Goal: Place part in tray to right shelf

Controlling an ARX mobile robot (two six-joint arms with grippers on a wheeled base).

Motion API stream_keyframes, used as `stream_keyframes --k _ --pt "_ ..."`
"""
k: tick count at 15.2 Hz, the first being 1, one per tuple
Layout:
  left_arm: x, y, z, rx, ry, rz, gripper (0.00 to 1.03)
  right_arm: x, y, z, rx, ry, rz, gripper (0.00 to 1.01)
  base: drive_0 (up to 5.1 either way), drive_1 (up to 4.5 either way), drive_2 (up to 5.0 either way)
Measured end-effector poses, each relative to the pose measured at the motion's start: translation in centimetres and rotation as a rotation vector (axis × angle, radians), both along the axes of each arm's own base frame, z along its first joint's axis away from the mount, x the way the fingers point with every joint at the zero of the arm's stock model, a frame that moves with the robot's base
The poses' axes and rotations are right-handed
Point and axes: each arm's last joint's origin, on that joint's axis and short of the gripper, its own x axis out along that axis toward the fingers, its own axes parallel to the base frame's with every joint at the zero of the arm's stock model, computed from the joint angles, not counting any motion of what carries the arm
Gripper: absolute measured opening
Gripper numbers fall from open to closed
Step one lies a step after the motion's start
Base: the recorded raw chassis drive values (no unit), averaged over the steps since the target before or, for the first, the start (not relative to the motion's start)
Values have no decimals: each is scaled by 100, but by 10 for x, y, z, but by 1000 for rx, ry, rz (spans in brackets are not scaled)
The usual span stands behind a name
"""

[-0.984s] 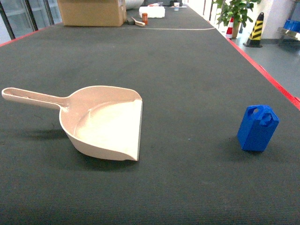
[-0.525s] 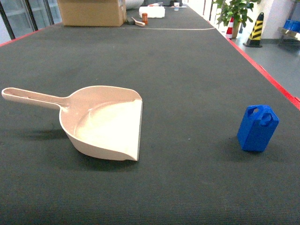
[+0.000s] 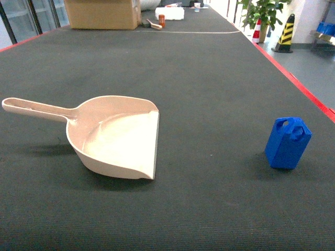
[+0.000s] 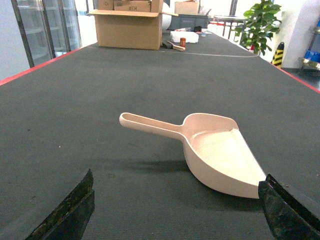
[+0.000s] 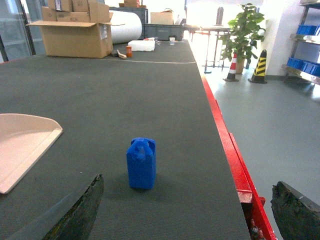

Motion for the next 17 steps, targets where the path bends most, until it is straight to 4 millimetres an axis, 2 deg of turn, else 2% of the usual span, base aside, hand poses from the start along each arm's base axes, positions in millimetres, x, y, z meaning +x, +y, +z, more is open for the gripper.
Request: stream_keyframes --k 7,9,11,12,17 --pt "0 0 0 0 0 0 98 0 0 0 0 0 0 98 0 0 0" --pt "4 -1 -3 2 163 24 98 0 0 0 0 0 0 98 0 0 0" --pt "21 1 3 -93 191 4 98 0 0 0 0 1 0 98 0 0 0" --pt "38 5 12 -192 194 -18 98 0 0 0 0 0 0 98 0 0 0" --pt "82 12 21 -352 201 -46 98 0 0 0 0 0 0 98 0 0 0"
